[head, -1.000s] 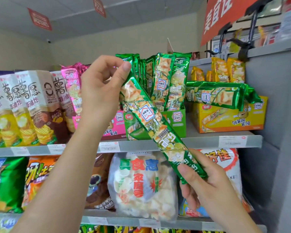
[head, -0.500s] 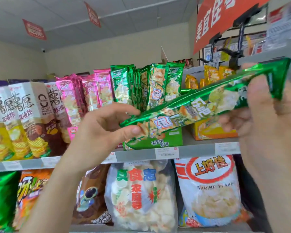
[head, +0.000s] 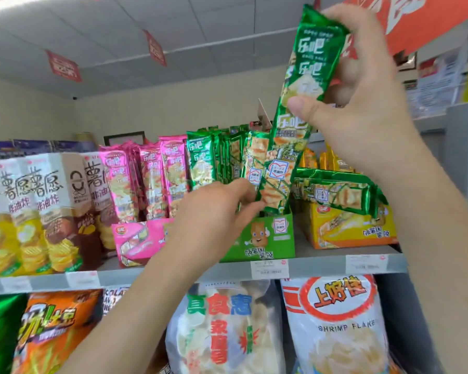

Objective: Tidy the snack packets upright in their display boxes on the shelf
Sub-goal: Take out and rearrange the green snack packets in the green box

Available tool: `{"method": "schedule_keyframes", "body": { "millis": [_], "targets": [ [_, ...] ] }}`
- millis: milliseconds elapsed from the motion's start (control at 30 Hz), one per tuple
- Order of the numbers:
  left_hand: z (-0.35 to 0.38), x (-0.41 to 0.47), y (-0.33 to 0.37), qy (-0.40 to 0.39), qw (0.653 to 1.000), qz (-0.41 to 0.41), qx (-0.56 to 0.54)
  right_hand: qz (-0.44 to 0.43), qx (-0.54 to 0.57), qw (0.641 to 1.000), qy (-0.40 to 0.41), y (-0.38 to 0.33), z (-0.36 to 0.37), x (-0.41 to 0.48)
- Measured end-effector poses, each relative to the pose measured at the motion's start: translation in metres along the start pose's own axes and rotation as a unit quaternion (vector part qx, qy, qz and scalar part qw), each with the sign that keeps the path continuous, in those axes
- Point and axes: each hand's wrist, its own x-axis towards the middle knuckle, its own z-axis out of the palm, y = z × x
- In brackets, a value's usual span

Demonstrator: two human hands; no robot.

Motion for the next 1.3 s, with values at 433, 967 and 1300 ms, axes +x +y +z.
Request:
{"method": "schedule_keyframes", "body": {
  "millis": [433,967,1300],
  "targets": [
    [0.002,0.006,-0.014,-0.149,0.982,0.087,0.08,0.046,-0.018,0.998,-0.038,0.004,0.005,0.033],
    [-0.002,0.199,-0.025,-0.354,0.924,-0.051,0.136,0.162,-0.156,0.945,-0.239,0.033,0.008,0.039],
    [-0.01,0.203,-0.037,-0.468,0.88,-0.065,0.056,0.203,-0.229,0.893,-0.331,0.045,0.013,0.05]
  ]
}}
